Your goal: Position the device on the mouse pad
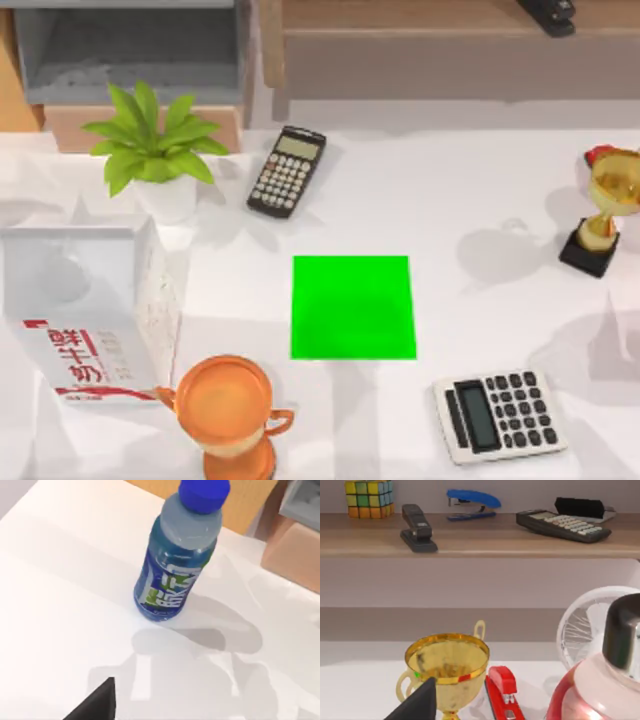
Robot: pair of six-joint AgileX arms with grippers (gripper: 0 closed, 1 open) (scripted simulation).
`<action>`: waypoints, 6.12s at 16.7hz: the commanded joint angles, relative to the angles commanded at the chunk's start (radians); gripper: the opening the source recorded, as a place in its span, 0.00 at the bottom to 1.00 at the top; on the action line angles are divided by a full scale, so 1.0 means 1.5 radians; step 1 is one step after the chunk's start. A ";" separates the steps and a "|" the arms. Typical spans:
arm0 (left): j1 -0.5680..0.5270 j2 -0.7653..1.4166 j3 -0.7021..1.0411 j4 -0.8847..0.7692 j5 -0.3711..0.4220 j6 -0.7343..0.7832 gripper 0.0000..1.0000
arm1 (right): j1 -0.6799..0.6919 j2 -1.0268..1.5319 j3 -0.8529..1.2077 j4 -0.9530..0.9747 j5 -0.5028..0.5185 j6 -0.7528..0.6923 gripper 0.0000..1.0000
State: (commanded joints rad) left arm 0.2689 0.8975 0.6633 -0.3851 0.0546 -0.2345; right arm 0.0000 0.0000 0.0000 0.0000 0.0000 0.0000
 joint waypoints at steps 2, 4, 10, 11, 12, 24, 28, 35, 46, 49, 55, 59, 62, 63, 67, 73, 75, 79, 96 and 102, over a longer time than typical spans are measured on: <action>0.037 0.138 0.072 -0.102 -0.002 -0.028 1.00 | 0.000 0.000 0.000 0.000 0.000 0.000 1.00; 0.071 0.255 0.131 -0.200 -0.007 -0.053 1.00 | 0.000 0.000 0.000 0.000 0.000 0.000 1.00; 0.148 0.437 0.243 -0.417 -0.029 -0.106 1.00 | 0.000 0.000 0.000 0.000 0.000 0.000 1.00; 0.155 0.443 0.250 -0.434 -0.031 -0.110 1.00 | 0.000 0.000 0.000 0.000 0.000 0.000 1.00; 0.158 0.444 0.254 -0.445 -0.033 -0.112 1.00 | 0.000 0.000 0.000 0.000 0.000 0.000 1.00; 0.160 0.509 0.172 -0.294 -0.033 -0.112 1.00 | 0.000 0.000 0.000 0.000 0.000 0.000 1.00; 0.161 0.563 0.109 -0.178 -0.033 -0.110 1.00 | 0.000 0.000 0.000 0.000 0.000 0.000 1.00; 0.161 0.572 0.098 -0.161 -0.033 -0.110 0.85 | 0.000 0.000 0.000 0.000 0.000 0.000 1.00; 0.161 0.572 0.098 -0.161 -0.033 -0.110 0.02 | 0.000 0.000 0.000 0.000 0.000 0.000 1.00; 0.161 0.572 0.098 -0.161 -0.033 -0.110 0.00 | 0.000 0.000 0.000 0.000 0.000 0.000 1.00; 0.161 0.537 0.113 -0.193 -0.043 -0.107 0.00 | 0.000 0.000 0.000 0.000 0.000 0.000 1.00; 0.158 0.521 0.149 -0.243 -0.044 -0.105 0.00 | 0.000 0.000 0.000 0.000 0.000 0.000 1.00; 0.157 0.486 0.206 -0.349 -0.044 -0.107 0.00 | 0.000 0.000 0.000 0.000 0.000 0.000 1.00; 0.158 0.473 0.226 -0.387 -0.044 -0.108 0.00 | 0.000 0.000 0.000 0.000 0.000 0.000 1.00; 0.159 0.430 0.284 -0.474 -0.044 -0.112 0.00 | 0.000 0.000 0.000 0.000 0.000 0.000 1.00; 0.157 0.430 0.288 -0.475 -0.044 -0.105 0.00 | 0.000 0.000 0.000 0.000 0.000 0.000 1.00; 0.144 0.435 0.303 -0.475 -0.043 -0.075 0.00 | 0.000 0.000 0.000 0.000 0.000 0.000 1.00; 0.083 0.457 0.372 -0.473 -0.041 0.065 0.00 | 0.000 0.000 0.000 0.000 0.000 0.000 1.00; -0.429 0.715 0.798 -0.526 -0.024 1.219 0.00 | 0.000 0.000 0.000 0.000 0.000 0.000 1.00; -0.585 0.847 0.867 -0.571 -0.020 1.579 0.00 | 0.000 0.000 0.000 0.000 0.000 0.000 1.00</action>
State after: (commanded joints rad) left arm -0.6091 2.1674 1.9633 -1.2409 0.0253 2.1343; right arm 0.0000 0.0000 0.0000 0.0000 0.0000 0.0000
